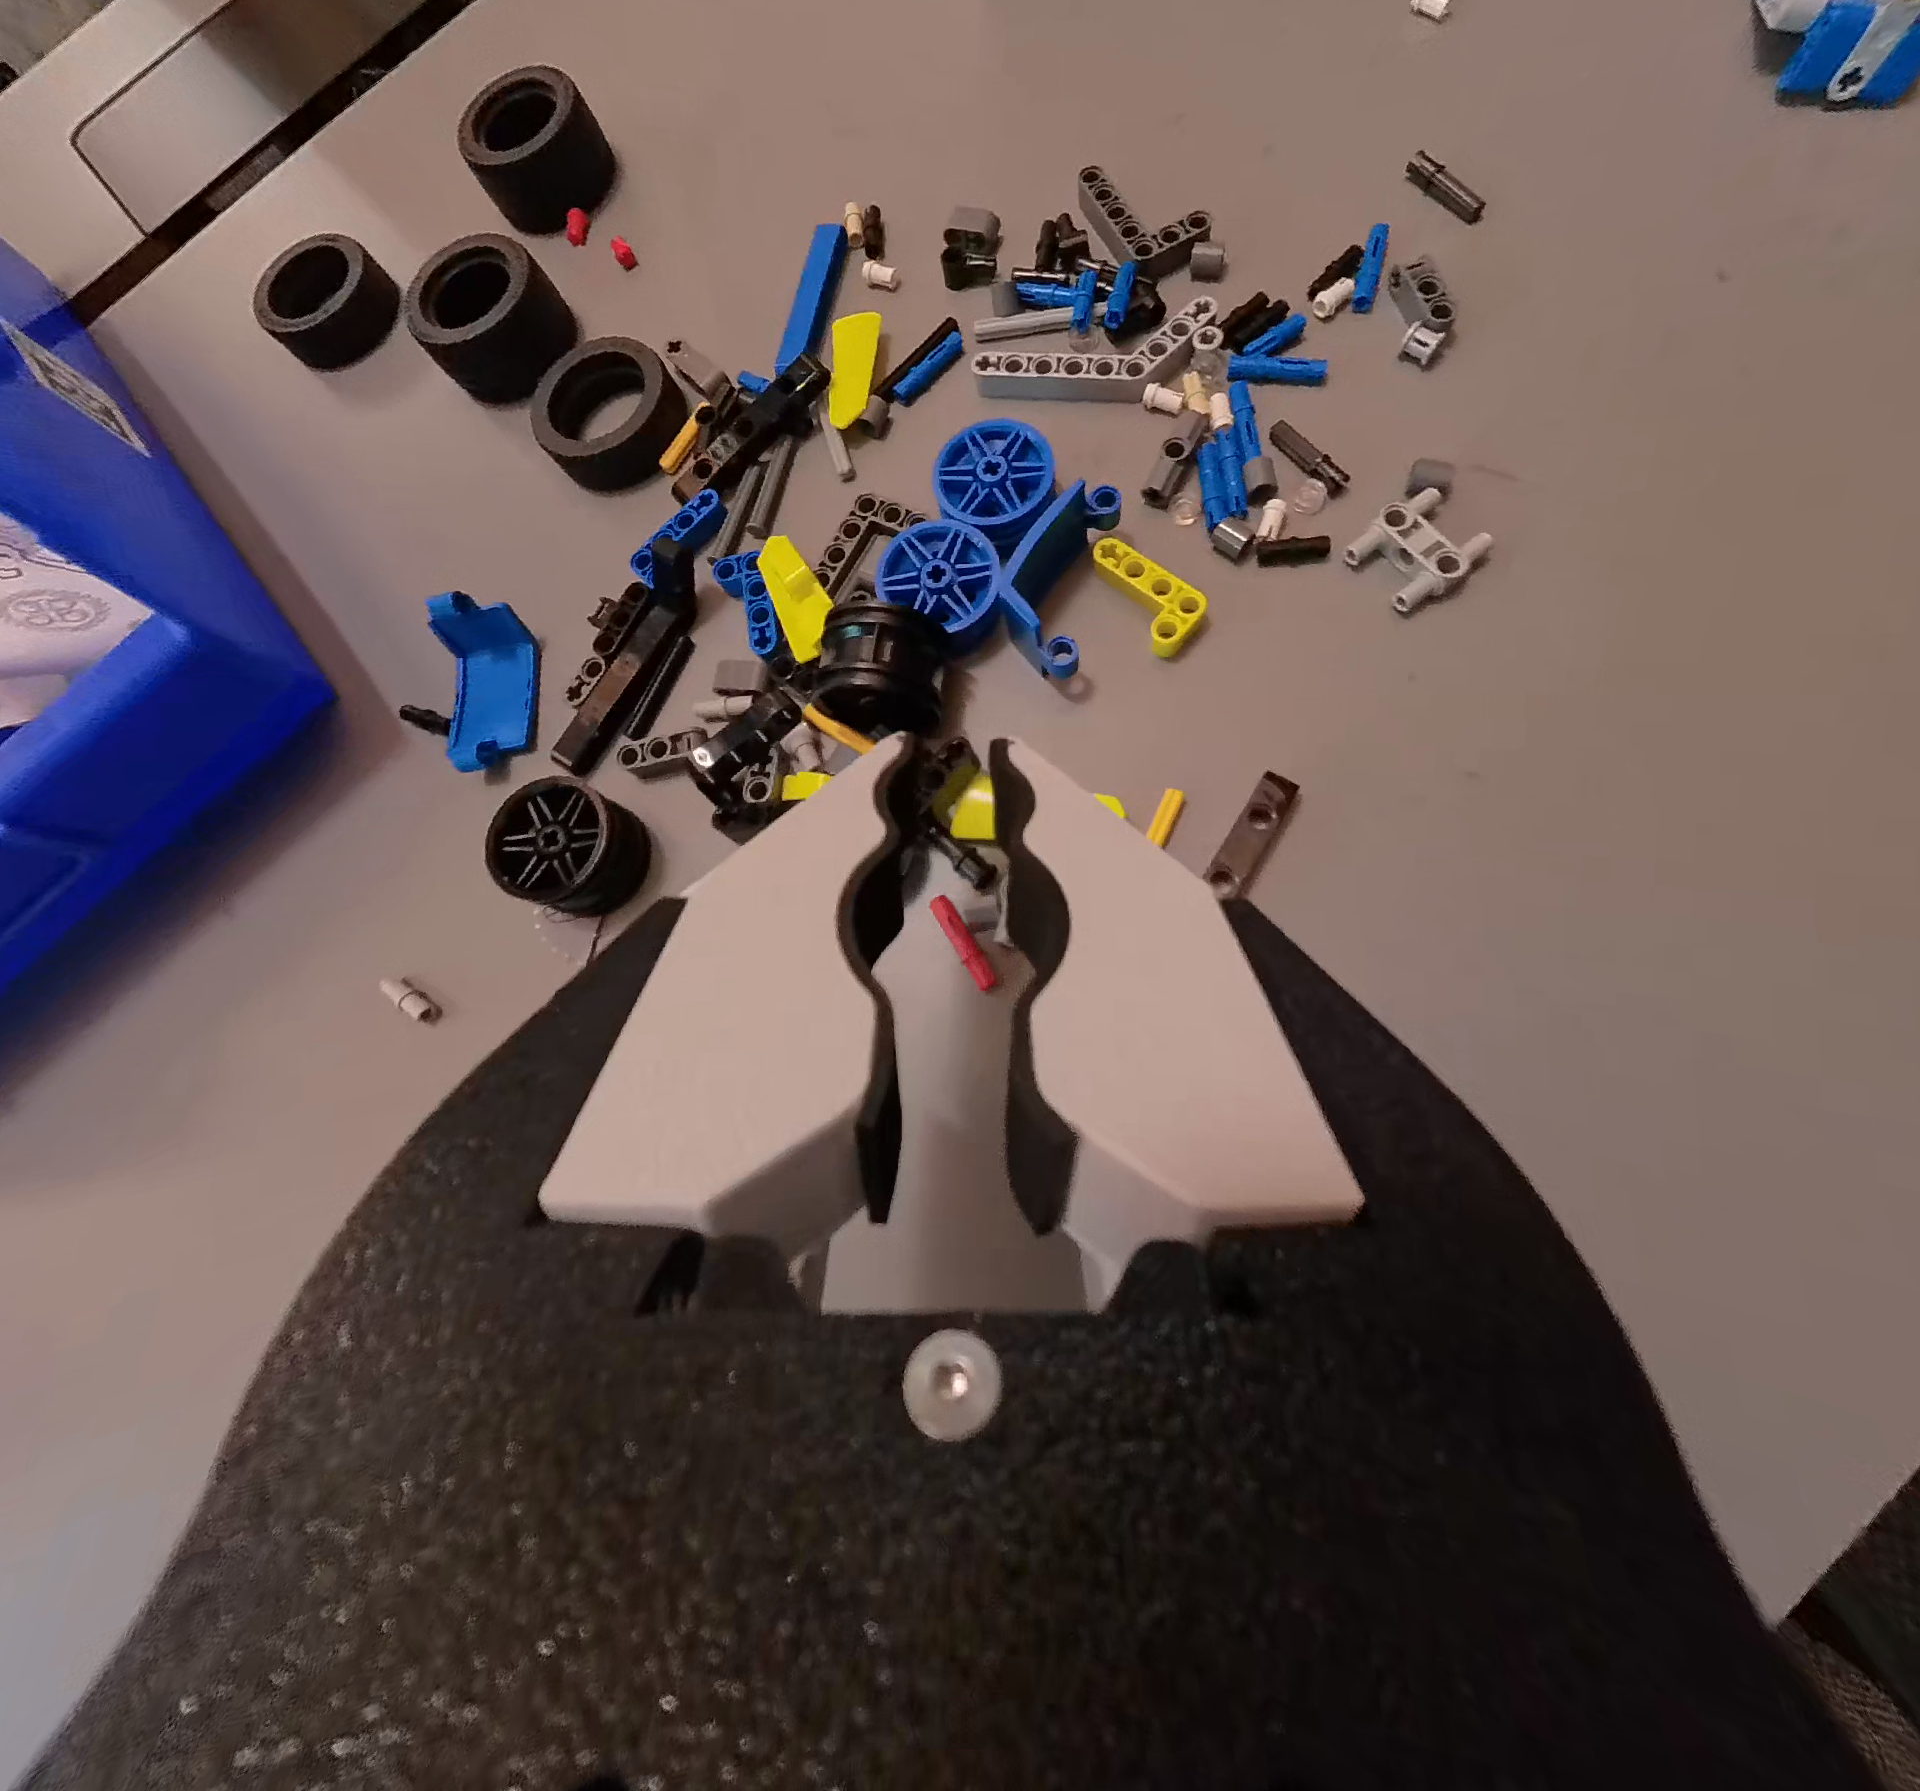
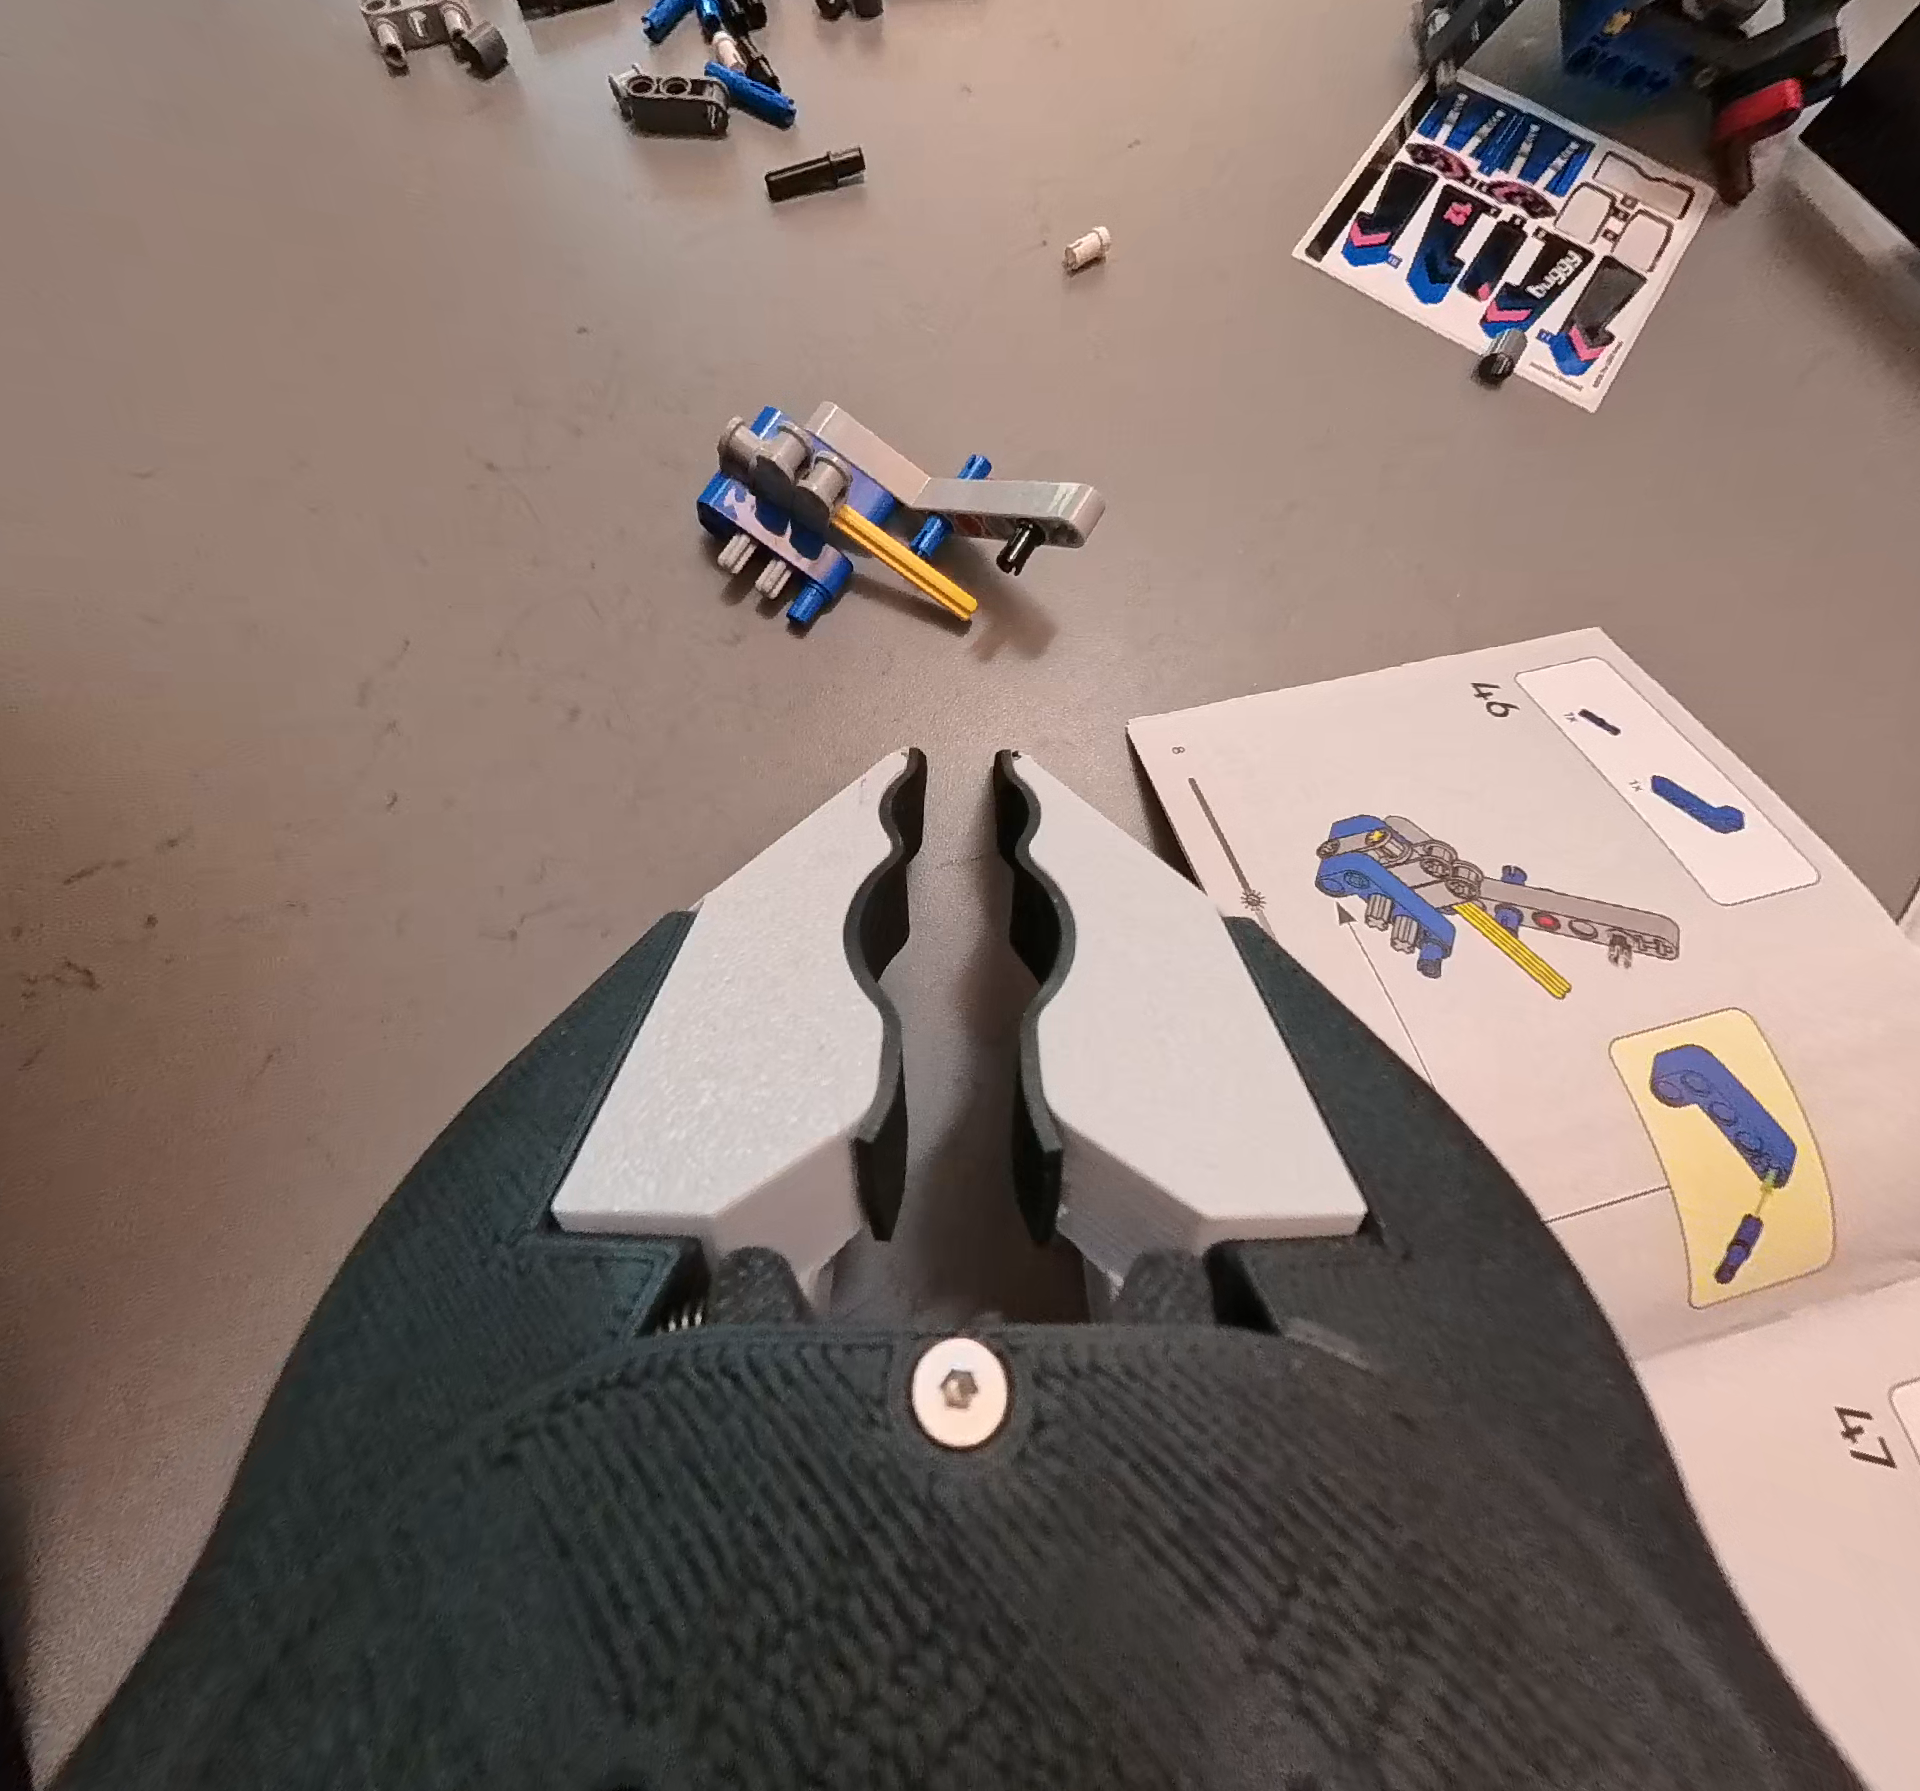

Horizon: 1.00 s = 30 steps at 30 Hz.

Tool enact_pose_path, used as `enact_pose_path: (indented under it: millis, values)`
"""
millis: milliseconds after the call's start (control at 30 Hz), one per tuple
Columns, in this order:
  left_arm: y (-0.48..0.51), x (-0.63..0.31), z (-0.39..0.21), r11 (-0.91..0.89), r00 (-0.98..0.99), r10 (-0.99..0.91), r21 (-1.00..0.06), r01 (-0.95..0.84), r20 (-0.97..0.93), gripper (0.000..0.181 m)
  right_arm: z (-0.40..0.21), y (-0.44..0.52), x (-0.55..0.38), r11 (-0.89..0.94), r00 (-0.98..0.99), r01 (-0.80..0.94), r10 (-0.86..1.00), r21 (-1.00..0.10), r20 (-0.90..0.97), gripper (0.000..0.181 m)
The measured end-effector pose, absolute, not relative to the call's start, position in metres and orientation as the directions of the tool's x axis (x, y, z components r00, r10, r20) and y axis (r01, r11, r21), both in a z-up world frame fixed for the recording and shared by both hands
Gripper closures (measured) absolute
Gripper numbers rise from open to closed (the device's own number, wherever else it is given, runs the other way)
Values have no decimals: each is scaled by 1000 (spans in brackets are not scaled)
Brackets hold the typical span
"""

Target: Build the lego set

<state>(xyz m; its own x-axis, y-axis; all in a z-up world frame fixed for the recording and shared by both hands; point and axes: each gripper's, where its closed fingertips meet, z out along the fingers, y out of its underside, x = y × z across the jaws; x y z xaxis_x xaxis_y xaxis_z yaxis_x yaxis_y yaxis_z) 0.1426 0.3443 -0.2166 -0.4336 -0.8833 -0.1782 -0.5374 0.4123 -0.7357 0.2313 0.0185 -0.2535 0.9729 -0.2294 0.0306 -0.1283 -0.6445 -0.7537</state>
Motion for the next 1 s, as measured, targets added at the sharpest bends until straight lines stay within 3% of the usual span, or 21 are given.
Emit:
enact_pose_path:
  millis: [333,567,767,1000]
  values:
    - [341,152,-220,462,-461,-859,-727,-509,-223,168,-253,18,231,-645,973,-128,-230,-754,31,169]
    - [397,169,-193,292,-201,-955,-815,-501,-219,160,-253,18,231,-646,973,-122,-228,-753,38,170]
    - [434,191,-182,276,-86,-958,-790,-547,-275,149,-254,19,231,-643,973,-135,-228,-754,20,170]
    - [412,217,-185,163,-144,-985,-789,-592,-96,152,-254,19,232,-642,973,-141,-230,-754,14,171]
